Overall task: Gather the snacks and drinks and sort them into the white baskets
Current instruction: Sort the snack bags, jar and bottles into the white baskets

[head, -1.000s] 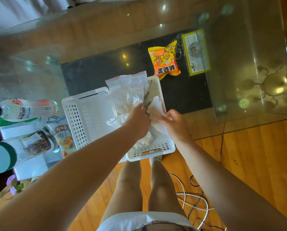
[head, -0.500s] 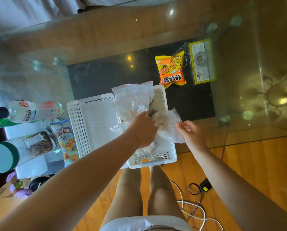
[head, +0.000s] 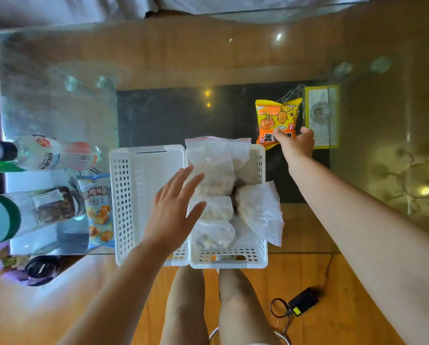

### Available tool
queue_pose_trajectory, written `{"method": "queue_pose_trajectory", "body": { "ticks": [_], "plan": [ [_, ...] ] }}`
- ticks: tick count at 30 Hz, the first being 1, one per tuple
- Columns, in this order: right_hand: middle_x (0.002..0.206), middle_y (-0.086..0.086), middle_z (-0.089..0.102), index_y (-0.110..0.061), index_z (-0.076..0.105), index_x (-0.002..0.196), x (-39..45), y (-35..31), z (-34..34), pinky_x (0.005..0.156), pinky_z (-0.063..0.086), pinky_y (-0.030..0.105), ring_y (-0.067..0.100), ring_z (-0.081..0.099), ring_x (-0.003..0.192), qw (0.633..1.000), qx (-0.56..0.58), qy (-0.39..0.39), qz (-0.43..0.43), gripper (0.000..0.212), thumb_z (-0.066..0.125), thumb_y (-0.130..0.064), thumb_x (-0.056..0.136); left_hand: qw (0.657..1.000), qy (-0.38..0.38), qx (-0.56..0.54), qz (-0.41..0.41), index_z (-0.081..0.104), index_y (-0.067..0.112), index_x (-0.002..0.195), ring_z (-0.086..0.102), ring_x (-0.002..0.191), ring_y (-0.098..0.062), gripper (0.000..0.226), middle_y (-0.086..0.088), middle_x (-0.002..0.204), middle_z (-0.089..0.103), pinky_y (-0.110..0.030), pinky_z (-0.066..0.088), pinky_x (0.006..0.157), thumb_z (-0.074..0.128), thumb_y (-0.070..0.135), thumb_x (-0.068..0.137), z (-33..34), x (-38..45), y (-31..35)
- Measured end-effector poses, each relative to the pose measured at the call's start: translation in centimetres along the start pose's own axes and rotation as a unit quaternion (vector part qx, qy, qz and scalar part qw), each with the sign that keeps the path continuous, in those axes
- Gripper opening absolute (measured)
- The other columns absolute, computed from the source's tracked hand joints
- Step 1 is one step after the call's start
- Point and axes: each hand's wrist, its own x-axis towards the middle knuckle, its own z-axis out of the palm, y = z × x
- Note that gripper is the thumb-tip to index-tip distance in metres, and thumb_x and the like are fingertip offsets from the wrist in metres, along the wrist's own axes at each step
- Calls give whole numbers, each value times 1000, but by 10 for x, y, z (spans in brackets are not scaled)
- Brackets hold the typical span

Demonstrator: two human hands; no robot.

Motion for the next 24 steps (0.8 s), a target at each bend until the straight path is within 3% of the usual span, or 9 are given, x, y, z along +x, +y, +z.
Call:
{"method": "queue_pose_trajectory", "body": {
  "ticks": [5,10,13,16,20,24],
  "plan": [
    [138,14,46,-9,37,133,12,-1,12,102,42,45,32,47,126,997,-77,0,29,76,74,-39,74,1000,-22,-10,-10,29,32,144,10,147,-18,56,5,158,13,-39,16,115,48,38,92,6,-4,-2],
    [127,11,57,-9,49,123,9,-10,10,96,49,43,29,57,114,999,-39,-8,37,63,77,-33,72,999,-29,-25,-18,26,33,145,5,147,-15,54,6,159,8,-38,13,117,45,38,94,6,-3,-1],
    [124,9,60,-9,51,121,-6,-27,7,92,52,42,26,61,109,1000,1,-15,-7,60,77,-30,72,999,-19,-32,-10,28,32,144,6,147,-16,52,6,159,8,-39,14,117,44,36,95,6,-3,-2],
    [114,4,63,-9,52,114,-33,-55,6,88,54,38,21,63,102,995,48,-22,-84,55,79,-24,68,995,67,-77,-2,45,23,137,24,143,-22,44,0,155,25,-41,26,112,52,22,93,-2,-8,-11],
    [96,-9,61,-18,47,98,-90,-87,13,63,57,21,13,65,92,979,97,-72,-164,46,81,-22,67,960,210,-157,-100,52,16,129,40,133,-24,37,-3,147,41,-41,38,106,52,10,92,-15,-25,-49],
    [94,-12,61,-28,44,87,-157,-98,35,58,55,19,9,66,88,958,142,-148,-200,43,80,-17,67,907,250,-220,-258,48,12,131,42,130,-24,42,-8,140,47,-35,33,108,50,5,90,-21,-44,-108]
  ]
}}
